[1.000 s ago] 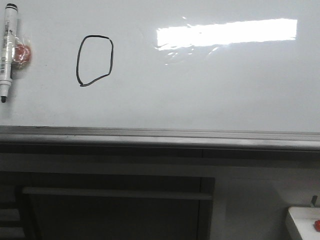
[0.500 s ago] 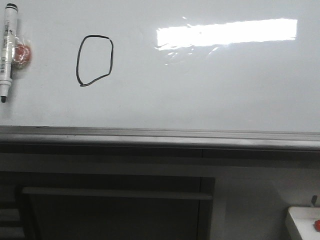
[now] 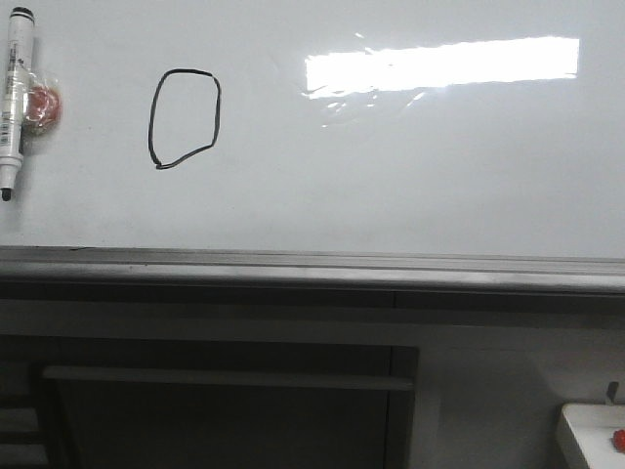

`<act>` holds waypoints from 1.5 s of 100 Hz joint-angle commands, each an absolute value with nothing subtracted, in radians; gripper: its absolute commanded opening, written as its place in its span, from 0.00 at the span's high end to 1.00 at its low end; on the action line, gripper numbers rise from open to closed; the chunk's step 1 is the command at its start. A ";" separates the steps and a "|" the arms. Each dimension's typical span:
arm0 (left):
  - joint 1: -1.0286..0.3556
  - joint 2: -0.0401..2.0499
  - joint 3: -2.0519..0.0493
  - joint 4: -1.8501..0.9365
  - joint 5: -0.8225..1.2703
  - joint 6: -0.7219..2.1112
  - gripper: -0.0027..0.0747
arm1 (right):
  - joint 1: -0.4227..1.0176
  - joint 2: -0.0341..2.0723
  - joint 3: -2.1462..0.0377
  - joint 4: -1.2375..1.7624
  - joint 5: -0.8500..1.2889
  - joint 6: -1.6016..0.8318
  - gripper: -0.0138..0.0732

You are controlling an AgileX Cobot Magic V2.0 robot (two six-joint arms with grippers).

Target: Write number 0 on whiteboard

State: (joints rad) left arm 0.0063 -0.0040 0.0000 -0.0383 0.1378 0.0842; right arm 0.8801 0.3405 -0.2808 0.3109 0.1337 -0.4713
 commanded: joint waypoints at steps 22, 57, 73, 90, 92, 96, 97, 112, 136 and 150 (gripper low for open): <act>0.007 -0.030 0.013 -0.032 0.261 0.068 0.99 | 0.874 0.347 -0.304 0.304 0.064 -0.477 0.91; 0.007 -0.030 0.013 -0.044 0.252 0.068 0.99 | 0.874 0.347 -0.304 0.304 0.064 -0.477 0.91; 0.007 -0.030 0.013 -0.044 0.252 0.068 0.99 | 0.874 0.347 -0.304 0.304 0.064 -0.477 0.91; 0.007 -0.030 0.013 -0.044 0.252 0.068 0.99 | 0.874 0.347 -0.304 0.304 0.064 -0.477 0.91; 0.007 -0.030 0.013 -0.044 0.252 0.068 0.99 | 0.874 0.347 -0.304 0.304 0.064 -0.477 0.91; 0.007 -0.030 0.013 -0.044 0.252 0.068 0.99 | 0.874 0.347 -0.304 0.304 0.064 -0.477 0.91; 0.007 -0.030 0.013 -0.044 0.252 0.068 0.99 | 0.874 0.347 -0.304 0.304 0.064 -0.477 0.91; 0.007 -0.030 0.013 -0.044 0.252 0.068 0.99 | 0.874 0.347 -0.304 0.301 0.062 -0.477 0.91; 0.007 -0.030 0.013 -0.044 0.252 0.068 0.99 | 0.874 0.343 -0.303 0.301 0.051 -0.468 0.91; 0.007 -0.030 0.013 -0.044 0.252 0.068 0.99 | 0.870 0.334 -0.302 0.231 0.044 -0.394 0.91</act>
